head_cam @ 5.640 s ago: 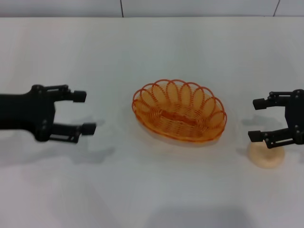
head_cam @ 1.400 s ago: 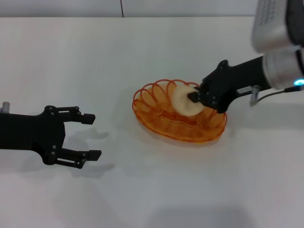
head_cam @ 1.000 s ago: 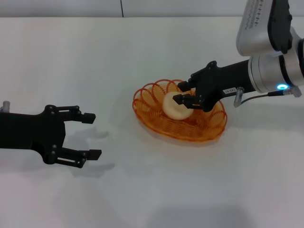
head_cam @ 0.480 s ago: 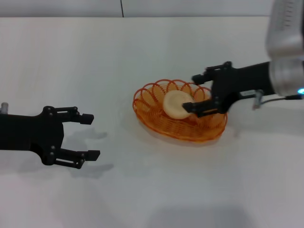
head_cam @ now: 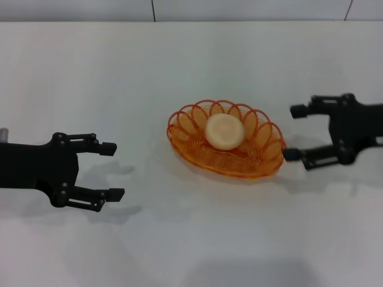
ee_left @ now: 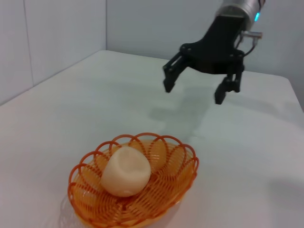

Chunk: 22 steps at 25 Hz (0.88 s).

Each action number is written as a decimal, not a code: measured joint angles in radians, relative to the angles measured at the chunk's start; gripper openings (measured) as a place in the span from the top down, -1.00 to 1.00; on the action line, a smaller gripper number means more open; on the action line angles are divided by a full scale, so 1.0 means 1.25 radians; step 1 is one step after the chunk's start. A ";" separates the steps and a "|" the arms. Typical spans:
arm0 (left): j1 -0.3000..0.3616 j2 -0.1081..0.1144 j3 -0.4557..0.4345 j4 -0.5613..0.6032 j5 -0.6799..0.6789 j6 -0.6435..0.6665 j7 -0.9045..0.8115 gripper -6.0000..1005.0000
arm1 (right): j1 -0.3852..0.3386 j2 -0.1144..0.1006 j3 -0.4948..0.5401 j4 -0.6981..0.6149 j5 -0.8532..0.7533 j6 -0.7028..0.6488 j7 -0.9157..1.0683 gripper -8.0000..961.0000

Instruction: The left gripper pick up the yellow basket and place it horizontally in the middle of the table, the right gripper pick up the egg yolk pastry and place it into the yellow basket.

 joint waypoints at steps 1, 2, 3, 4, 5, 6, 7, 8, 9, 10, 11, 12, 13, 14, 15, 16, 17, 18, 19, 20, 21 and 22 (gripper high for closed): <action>0.000 0.000 0.000 0.000 0.000 0.001 0.000 -0.76 | -0.004 -0.002 0.013 0.008 -0.007 -0.023 -0.023 -0.83; -0.001 0.001 0.000 0.000 -0.001 0.003 0.001 -0.76 | -0.005 -0.004 0.022 0.014 -0.013 -0.036 -0.037 -0.83; -0.001 0.001 0.000 -0.001 -0.001 0.003 0.001 -0.76 | -0.007 -0.006 0.034 0.019 -0.024 -0.051 -0.051 -0.83; -0.001 0.001 0.000 -0.001 -0.001 0.004 0.002 -0.76 | -0.008 -0.007 0.045 0.024 -0.036 -0.064 -0.062 -0.83; -0.002 0.001 0.000 -0.001 -0.001 0.004 0.002 -0.76 | -0.009 -0.008 0.055 0.026 -0.049 -0.076 -0.070 -0.83; -0.003 0.001 0.000 -0.001 -0.001 0.004 0.002 -0.76 | -0.010 -0.008 0.063 0.028 -0.061 -0.085 -0.076 -0.83; -0.004 0.001 0.001 -0.002 -0.001 0.005 0.002 -0.76 | -0.010 -0.009 0.068 0.029 -0.068 -0.090 -0.079 -0.83; -0.005 0.001 0.002 -0.002 -0.001 0.005 0.002 -0.76 | -0.009 -0.009 0.071 0.032 -0.077 -0.096 -0.082 -0.83; -0.006 0.002 0.003 -0.002 -0.001 0.005 0.002 -0.76 | -0.008 -0.010 0.073 0.034 -0.084 -0.100 -0.084 -0.83; -0.006 0.002 0.003 -0.002 -0.001 0.006 0.002 -0.76 | -0.006 -0.010 0.074 0.036 -0.091 -0.105 -0.086 -0.83; -0.007 0.002 0.003 -0.003 -0.001 0.006 0.002 -0.76 | -0.004 -0.011 0.074 0.037 -0.095 -0.108 -0.087 -0.83; -0.009 0.002 0.003 -0.003 -0.001 0.006 0.001 -0.76 | -0.003 -0.011 0.073 0.038 -0.100 -0.110 -0.088 -0.83; -0.012 0.002 0.004 -0.005 0.000 0.006 0.000 -0.76 | 0.000 -0.010 0.072 0.041 -0.108 -0.112 -0.089 -0.83; -0.015 0.002 0.004 -0.008 0.001 0.006 -0.001 -0.76 | 0.001 -0.010 0.072 0.043 -0.111 -0.112 -0.090 -0.83; -0.018 0.002 0.004 -0.011 0.002 0.006 -0.001 -0.76 | 0.003 -0.009 0.072 0.046 -0.117 -0.111 -0.091 -0.83; -0.021 0.002 0.004 -0.014 0.003 0.006 -0.002 -0.76 | 0.004 -0.009 0.072 0.048 -0.119 -0.111 -0.093 -0.83; -0.022 0.002 0.004 -0.016 0.004 0.006 -0.002 -0.76 | 0.005 -0.009 0.072 0.048 -0.120 -0.110 -0.094 -0.83; -0.023 0.002 0.005 -0.016 0.005 0.007 -0.003 -0.76 | 0.006 -0.008 0.072 0.048 -0.121 -0.109 -0.095 -0.83; -0.023 0.002 0.005 -0.016 0.005 0.007 -0.003 -0.76 | 0.008 -0.008 0.072 0.048 -0.121 -0.109 -0.096 -0.83; -0.023 0.002 0.005 -0.016 0.006 0.007 -0.003 -0.76 | 0.009 -0.008 0.072 0.048 -0.121 -0.108 -0.097 -0.83; -0.023 0.002 0.005 -0.016 0.006 0.007 -0.003 -0.76 | 0.010 -0.007 0.073 0.048 -0.122 -0.107 -0.097 -0.83; -0.023 0.002 0.005 -0.016 0.006 0.007 -0.003 -0.76 | 0.011 -0.007 0.074 0.048 -0.122 -0.106 -0.097 -0.83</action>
